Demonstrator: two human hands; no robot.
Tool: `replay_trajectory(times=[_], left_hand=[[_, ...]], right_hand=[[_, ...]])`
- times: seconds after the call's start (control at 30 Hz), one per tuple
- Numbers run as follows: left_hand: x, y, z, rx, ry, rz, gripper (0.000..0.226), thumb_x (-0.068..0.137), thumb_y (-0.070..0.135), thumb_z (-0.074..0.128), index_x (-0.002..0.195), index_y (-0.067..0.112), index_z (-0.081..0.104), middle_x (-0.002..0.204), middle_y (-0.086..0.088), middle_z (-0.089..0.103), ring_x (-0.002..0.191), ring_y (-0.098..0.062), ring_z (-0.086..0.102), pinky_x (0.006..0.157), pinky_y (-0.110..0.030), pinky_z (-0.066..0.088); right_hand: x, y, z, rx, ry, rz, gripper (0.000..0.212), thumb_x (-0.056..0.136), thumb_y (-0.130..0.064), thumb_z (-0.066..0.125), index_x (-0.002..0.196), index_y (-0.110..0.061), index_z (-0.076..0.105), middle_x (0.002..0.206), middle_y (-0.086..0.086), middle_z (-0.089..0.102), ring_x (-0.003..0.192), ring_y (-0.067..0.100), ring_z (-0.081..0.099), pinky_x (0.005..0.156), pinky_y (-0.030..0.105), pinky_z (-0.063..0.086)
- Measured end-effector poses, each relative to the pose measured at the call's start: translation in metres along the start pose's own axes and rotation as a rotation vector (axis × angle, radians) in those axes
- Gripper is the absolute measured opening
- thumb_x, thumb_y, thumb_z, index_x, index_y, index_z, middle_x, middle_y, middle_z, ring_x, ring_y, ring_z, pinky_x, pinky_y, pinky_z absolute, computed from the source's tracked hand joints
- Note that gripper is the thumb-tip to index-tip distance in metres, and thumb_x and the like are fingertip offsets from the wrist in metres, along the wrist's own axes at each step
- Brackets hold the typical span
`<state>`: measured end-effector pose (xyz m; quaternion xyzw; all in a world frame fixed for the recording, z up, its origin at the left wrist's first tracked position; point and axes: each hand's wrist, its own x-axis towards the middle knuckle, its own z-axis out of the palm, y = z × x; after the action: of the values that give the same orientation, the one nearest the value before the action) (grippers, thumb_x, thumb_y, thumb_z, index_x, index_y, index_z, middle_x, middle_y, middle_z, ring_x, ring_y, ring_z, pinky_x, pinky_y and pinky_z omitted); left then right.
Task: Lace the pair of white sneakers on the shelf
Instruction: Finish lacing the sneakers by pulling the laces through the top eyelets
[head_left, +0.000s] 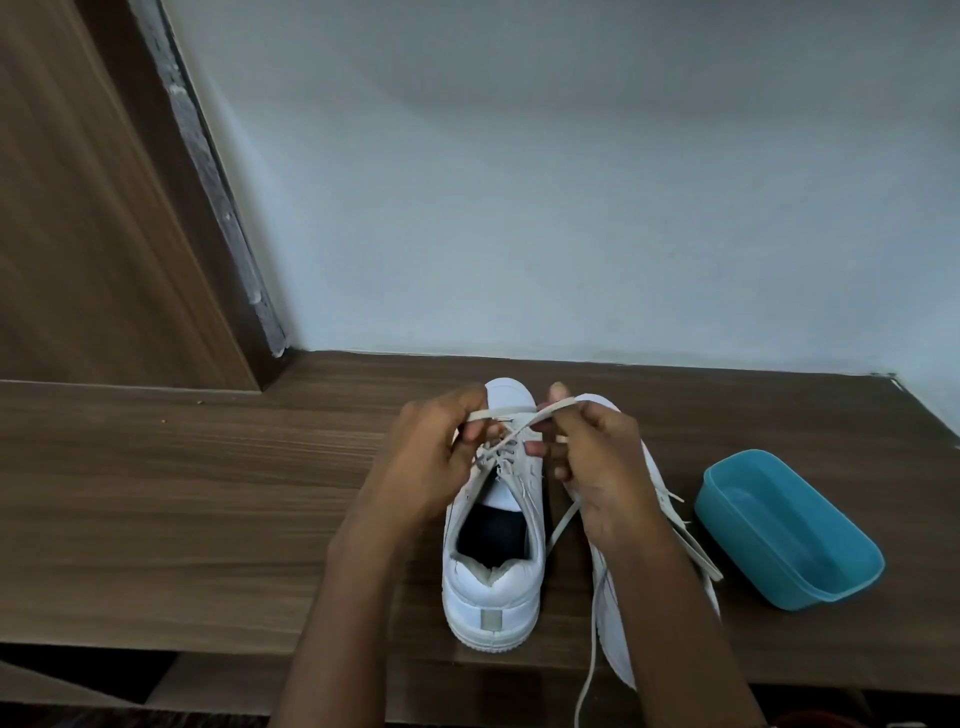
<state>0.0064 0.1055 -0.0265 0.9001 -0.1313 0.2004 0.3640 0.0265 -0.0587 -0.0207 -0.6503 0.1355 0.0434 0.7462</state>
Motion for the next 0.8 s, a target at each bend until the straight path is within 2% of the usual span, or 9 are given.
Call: replay_trajectory(times=[0.2, 0.3, 0.37, 0.47, 0.53, 0.57, 0.63, 0.7, 0.8], left_hand=[[0.0, -0.003, -0.004, -0.535, -0.053, -0.278, 0.037, 0.097, 0.003, 0.06, 0.072, 0.015, 0.036, 0.069, -0.001, 0.066, 0.067, -0.005, 0.062, 0.063, -0.022, 0.044], [0.002, 0.001, -0.005, -0.677, -0.061, -0.364, 0.037, 0.096, 0.002, 0.062, 0.074, 0.016, 0.035, 0.071, -0.009, 0.067, 0.07, -0.015, 0.063, 0.068, -0.033, 0.044], [0.002, 0.002, -0.006, -0.741, -0.049, -0.422, 0.038, 0.094, 0.005, 0.066, 0.074, 0.017, 0.035, 0.073, -0.01, 0.069, 0.073, -0.022, 0.064, 0.073, -0.04, 0.043], [0.002, 0.006, -0.004, -0.764, -0.006, -0.492, 0.04, 0.093, 0.007, 0.067, 0.072, 0.019, 0.035, 0.076, -0.011, 0.072, 0.072, -0.022, 0.064, 0.069, -0.036, 0.043], [0.002, 0.009, -0.003, -0.776, 0.036, -0.515, 0.04, 0.091, 0.007, 0.069, 0.07, 0.019, 0.036, 0.074, -0.008, 0.072, 0.069, -0.021, 0.063, 0.064, -0.032, 0.044], [0.002, 0.01, -0.002, -0.787, 0.05, -0.521, 0.04, 0.089, 0.006, 0.07, 0.07, 0.018, 0.037, 0.073, -0.009, 0.073, 0.067, -0.021, 0.063, 0.063, -0.031, 0.045], [0.001, 0.013, -0.002, -0.838, 0.068, -0.528, 0.038, 0.088, 0.003, 0.071, 0.069, 0.014, 0.04, 0.073, -0.013, 0.071, 0.066, -0.022, 0.066, 0.063, -0.03, 0.051], [0.001, 0.015, -0.002, -0.876, 0.096, -0.537, 0.039, 0.087, -0.001, 0.071, 0.066, 0.012, 0.041, 0.067, -0.013, 0.067, 0.064, -0.024, 0.067, 0.059, -0.029, 0.054], [0.001, 0.011, -0.004, -0.82, 0.117, -0.553, 0.044, 0.084, 0.003, 0.076, 0.061, 0.018, 0.041, 0.07, -0.017, 0.06, 0.065, -0.027, 0.06, 0.061, -0.034, 0.048]], right_hand=[[0.009, -0.015, -0.03, 0.074, 0.114, -0.081, 0.016, 0.091, -0.014, 0.073, 0.097, 0.0, 0.067, 0.063, 0.003, 0.063, 0.047, 0.01, 0.057, 0.044, 0.021, 0.044], [0.013, -0.014, -0.037, -0.239, 0.249, -0.208, 0.029, 0.084, 0.003, 0.067, 0.107, -0.014, 0.065, 0.095, 0.001, 0.068, 0.067, 0.013, 0.07, 0.068, 0.033, 0.06], [0.007, -0.019, -0.036, -0.572, 0.278, -0.355, 0.038, 0.08, 0.005, 0.057, 0.104, -0.023, 0.066, 0.103, -0.01, 0.067, 0.09, 0.012, 0.068, 0.086, 0.037, 0.056], [-0.008, -0.032, -0.031, -0.601, 0.009, -0.434, 0.026, 0.084, 0.0, 0.063, 0.088, -0.023, 0.074, 0.089, -0.011, 0.073, 0.076, -0.001, 0.063, 0.071, 0.016, 0.052], [-0.018, -0.036, -0.021, -0.545, -0.265, -0.347, 0.003, 0.083, -0.019, 0.078, 0.083, -0.022, 0.077, 0.082, -0.007, 0.075, 0.072, 0.002, 0.066, 0.068, 0.016, 0.051], [-0.021, -0.034, -0.016, -0.585, -0.342, -0.332, 0.01, 0.08, -0.031, 0.083, 0.081, -0.022, 0.078, 0.078, -0.007, 0.075, 0.07, 0.004, 0.066, 0.068, 0.019, 0.051], [-0.022, -0.026, -0.006, -0.678, -0.379, -0.335, 0.023, 0.073, -0.043, 0.086, 0.078, -0.022, 0.078, 0.062, -0.014, 0.068, 0.056, -0.001, 0.057, 0.058, 0.014, 0.042], [-0.024, -0.018, 0.005, -0.684, -0.358, -0.355, 0.022, 0.075, -0.038, 0.086, 0.078, -0.018, 0.079, 0.045, -0.019, 0.055, 0.046, -0.002, 0.05, 0.049, 0.008, 0.034], [-0.026, -0.011, 0.017, -0.652, -0.28, -0.371, 0.013, 0.081, -0.027, 0.082, 0.076, -0.015, 0.08, 0.045, -0.018, 0.056, 0.045, -0.001, 0.051, 0.049, 0.008, 0.035]])
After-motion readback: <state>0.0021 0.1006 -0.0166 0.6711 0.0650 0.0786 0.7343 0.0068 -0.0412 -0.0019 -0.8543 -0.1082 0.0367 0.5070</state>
